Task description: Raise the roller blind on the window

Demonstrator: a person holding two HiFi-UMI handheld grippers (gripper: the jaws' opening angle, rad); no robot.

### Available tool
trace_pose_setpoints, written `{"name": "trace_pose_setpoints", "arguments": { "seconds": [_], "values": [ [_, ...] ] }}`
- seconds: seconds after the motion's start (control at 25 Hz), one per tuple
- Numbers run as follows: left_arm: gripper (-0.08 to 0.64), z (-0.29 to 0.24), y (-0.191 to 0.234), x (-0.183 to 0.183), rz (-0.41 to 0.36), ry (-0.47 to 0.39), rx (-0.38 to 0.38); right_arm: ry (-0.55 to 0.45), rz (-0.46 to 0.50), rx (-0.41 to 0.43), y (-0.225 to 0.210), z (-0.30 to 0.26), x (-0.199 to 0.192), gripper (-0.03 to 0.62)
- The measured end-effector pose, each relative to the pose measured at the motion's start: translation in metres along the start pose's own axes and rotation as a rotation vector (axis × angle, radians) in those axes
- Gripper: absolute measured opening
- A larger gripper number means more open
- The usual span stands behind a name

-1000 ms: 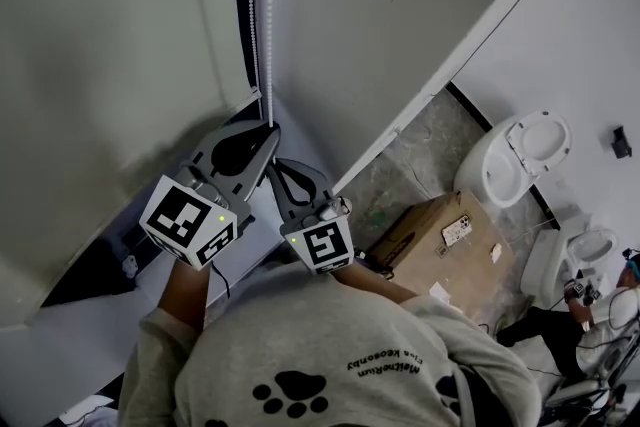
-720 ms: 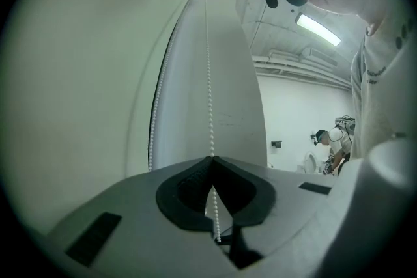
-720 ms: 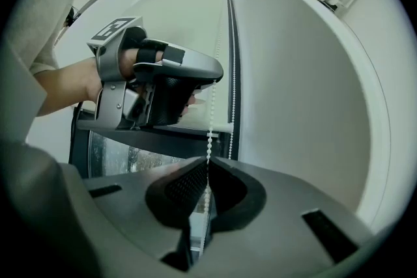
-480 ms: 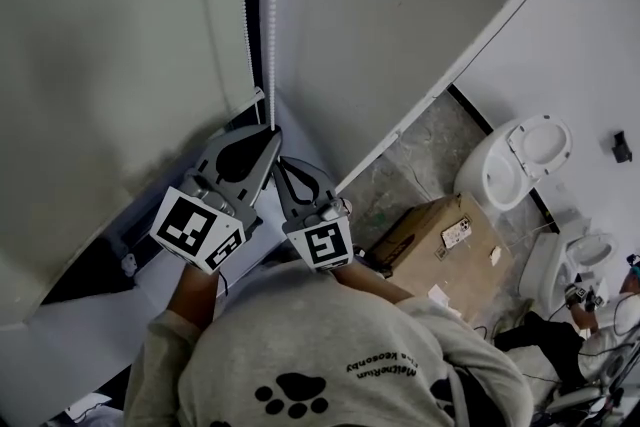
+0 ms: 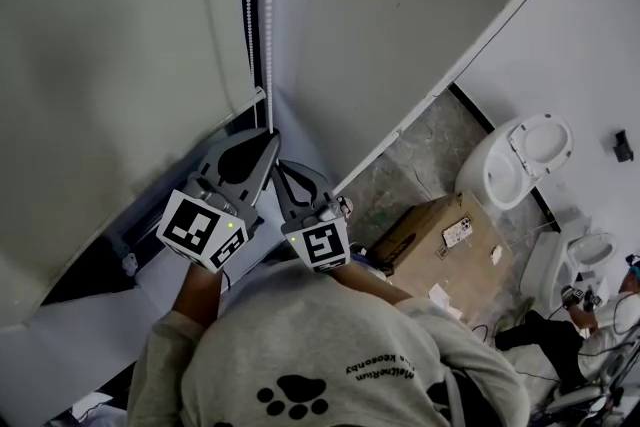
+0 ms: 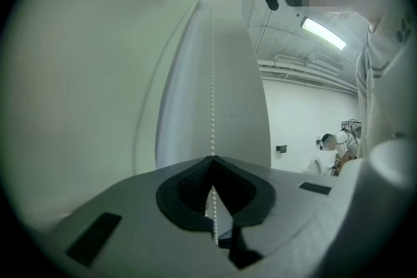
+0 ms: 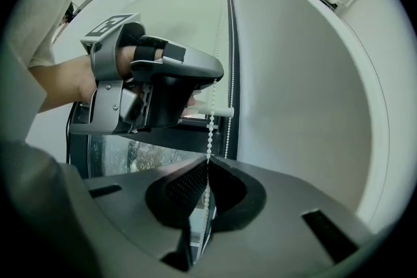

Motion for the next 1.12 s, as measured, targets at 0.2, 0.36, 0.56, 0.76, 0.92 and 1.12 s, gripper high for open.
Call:
{"name": "trace_pose_setpoints", "arguments": {
  "seconds": [0.2,0.36,0.56,0.76,0.92,1.12],
  "values": [
    [0.008,0.0,0.0,-0.009,-0.002,0.014,0.019,0.032,0.0,0.005,0.001,-0.002,-0.005,0.014],
    [0.008,-0.002,-0.004,-0.021,0.011,0.023,0.023,0.061,-0.003,0.008,0.0,-0.003,-0.016,0.014],
    [0.008,-0.001,-0.001,-0.034,0.036,0.031,0.036,0.104,-0.005,0.022,0.001,-0.007,-0.025,0.014],
    [0.008,0.0,-0.002,-0.041,0.018,0.038,0.056,0.122,-0.016,0.034,0.005,-0.008,-0.031,0.014],
    [0.008,-0.001,0.0,-0.047,0.018,0.056,0.064,0.147,-0.026,0.037,0.005,-0.01,-0.036,0.014],
    [0.008,-0.002,0.001,-0.064,0.047,0.076,0.058,0.196,-0.034,0.04,0.005,-0.01,-0.051,0.014]
  ]
}}
Point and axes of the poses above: the fingertips, and each gripper's own axes: z backward along the fingers, y to its left, x out of its top, the point moved 8 cm from there along z, backward along the fingers, and after that the axes turned 3 degrees about y, right-handed, at the moved point
